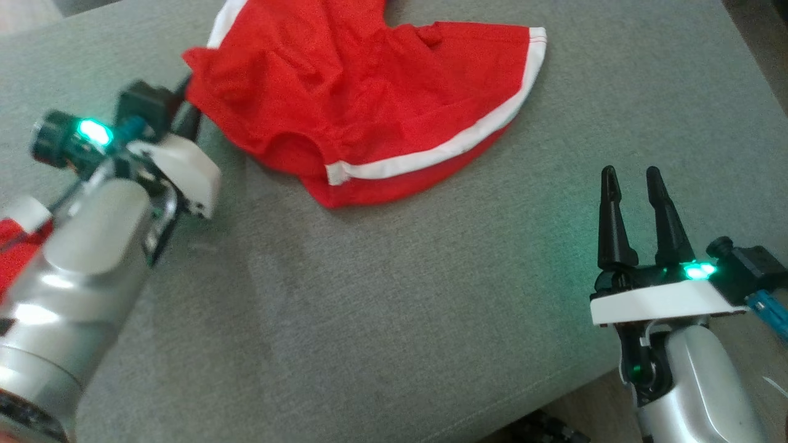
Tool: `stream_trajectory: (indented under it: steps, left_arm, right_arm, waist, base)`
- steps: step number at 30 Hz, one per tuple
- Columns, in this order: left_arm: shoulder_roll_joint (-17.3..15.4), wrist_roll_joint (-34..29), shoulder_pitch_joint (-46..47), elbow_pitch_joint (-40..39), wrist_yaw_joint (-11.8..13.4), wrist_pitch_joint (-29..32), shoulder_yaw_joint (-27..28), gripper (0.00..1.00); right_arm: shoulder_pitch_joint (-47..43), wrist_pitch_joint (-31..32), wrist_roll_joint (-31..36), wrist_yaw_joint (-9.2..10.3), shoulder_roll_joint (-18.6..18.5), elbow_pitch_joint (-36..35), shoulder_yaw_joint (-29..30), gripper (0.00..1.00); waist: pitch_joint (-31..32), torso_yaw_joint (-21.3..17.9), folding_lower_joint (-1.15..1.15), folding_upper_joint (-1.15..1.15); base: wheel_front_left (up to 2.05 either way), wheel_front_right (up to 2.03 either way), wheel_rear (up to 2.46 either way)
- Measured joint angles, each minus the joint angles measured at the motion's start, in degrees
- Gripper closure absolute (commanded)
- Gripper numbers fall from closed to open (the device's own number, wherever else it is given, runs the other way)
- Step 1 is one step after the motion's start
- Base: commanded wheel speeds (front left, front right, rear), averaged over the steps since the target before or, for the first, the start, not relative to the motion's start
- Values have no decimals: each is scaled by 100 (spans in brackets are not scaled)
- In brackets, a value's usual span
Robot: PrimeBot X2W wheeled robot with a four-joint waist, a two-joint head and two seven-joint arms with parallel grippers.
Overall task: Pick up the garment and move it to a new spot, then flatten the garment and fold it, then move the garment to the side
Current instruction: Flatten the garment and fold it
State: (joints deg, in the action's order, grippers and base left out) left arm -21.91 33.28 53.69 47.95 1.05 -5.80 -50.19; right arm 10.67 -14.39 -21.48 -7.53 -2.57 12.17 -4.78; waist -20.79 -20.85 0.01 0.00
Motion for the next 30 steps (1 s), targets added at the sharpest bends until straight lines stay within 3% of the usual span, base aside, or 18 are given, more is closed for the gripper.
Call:
stream_trajectory:
  steps: [16, 23, 24, 25, 30]
  left_arm:
    - [-229, 155, 989, 289, -261, 110, 269, 100]
    - [-198, 25, 1034, 626, -358, 169, 45, 100]
    - [-182, -19, 1088, 711, -357, 185, 18, 78]
    - [-162, -58, 1150, 803, -349, 219, -1, 2]
    - [-63, -88, 1416, 1236, -258, 212, 16, 0]
  right_arm:
    - [78, 0, -80, 0, 0, -1, -19, 0]
    - [98, 0, -62, 0, 0, 46, -102, 0]
    - [119, 0, -62, 0, 0, 46, -114, 0]
    - [152, 0, -62, 0, 0, 47, -134, 0]
    - [292, 0, -62, 0, 0, 57, -211, 0]
  waist:
    - [-116, -87, -1, 0]
    - [-36, 61, -2, 0]
    - [-51, 63, -1, 0]
    - [-66, 63, 0, 0]
    - [-35, 66, -1, 0]
  base:
    - [0, 0, 0]
    - [0, 0, 0]
    - [0, 0, 0]
    - [0, 0, 0]
    - [0, 0, 0]
